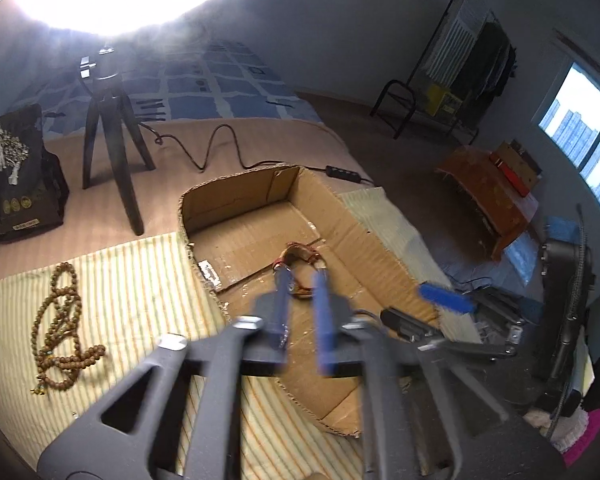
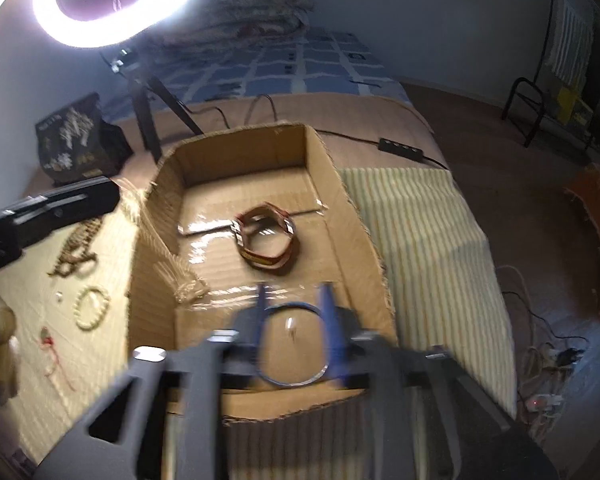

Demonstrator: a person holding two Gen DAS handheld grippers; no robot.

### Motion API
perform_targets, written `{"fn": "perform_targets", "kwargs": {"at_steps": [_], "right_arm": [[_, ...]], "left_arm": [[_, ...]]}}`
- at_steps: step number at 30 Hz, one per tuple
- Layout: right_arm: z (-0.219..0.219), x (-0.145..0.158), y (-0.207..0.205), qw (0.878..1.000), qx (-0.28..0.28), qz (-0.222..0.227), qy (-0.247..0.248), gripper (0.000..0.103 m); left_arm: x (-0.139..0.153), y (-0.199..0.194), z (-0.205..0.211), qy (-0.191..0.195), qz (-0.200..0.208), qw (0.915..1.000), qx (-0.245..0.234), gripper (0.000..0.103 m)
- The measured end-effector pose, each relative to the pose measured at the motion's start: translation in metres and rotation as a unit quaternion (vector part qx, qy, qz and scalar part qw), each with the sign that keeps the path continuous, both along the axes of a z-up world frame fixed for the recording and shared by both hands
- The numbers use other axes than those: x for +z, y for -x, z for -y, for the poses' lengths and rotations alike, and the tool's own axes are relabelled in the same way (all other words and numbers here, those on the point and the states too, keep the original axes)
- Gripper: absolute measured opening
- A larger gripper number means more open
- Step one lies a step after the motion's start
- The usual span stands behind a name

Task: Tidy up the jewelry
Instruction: 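Carry necklace and earring into the box and open both tools, then move both tools back toward the jade pendant and bead bracelet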

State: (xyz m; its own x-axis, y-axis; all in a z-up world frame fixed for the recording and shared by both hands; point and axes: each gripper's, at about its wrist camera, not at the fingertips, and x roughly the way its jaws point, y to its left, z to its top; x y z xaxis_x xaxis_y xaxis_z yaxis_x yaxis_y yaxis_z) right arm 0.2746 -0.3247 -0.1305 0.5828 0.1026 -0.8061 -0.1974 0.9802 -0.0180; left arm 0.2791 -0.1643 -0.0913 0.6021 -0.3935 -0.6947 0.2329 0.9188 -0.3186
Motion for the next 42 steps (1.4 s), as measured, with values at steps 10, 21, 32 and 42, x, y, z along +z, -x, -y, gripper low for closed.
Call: {"fn": "perform_targets", "kwargs": {"at_steps": [10,21,32,42], "right_arm": [[0.001,0.003,0.005,1.0,-0.002,0.007,0.008,0.07],[-0.01,0.016,0.019,1.0,0.003,0.023,-0.001,0.07],[-0.049,0.035,0.045,0.998,0.051,0.045,-0.01,0.07],[-0.084,0.043,0.063,0.994,0.096,0.048,-0.023,0.07]], "left_arm": [[0.007,0.007,-0.003,-0.008,0.012,0.9999,0.001,0.046],[0.02,0.021,-0.025,-0.034,0.028,0.999,0.008,0.046],[0.037,0.043,-0.093,-0.048,0.04,0.9973,0.039,0.046],[0.041,0.079,-0.157,-0.059,0.032,0.9948,0.076,0.046]]}}
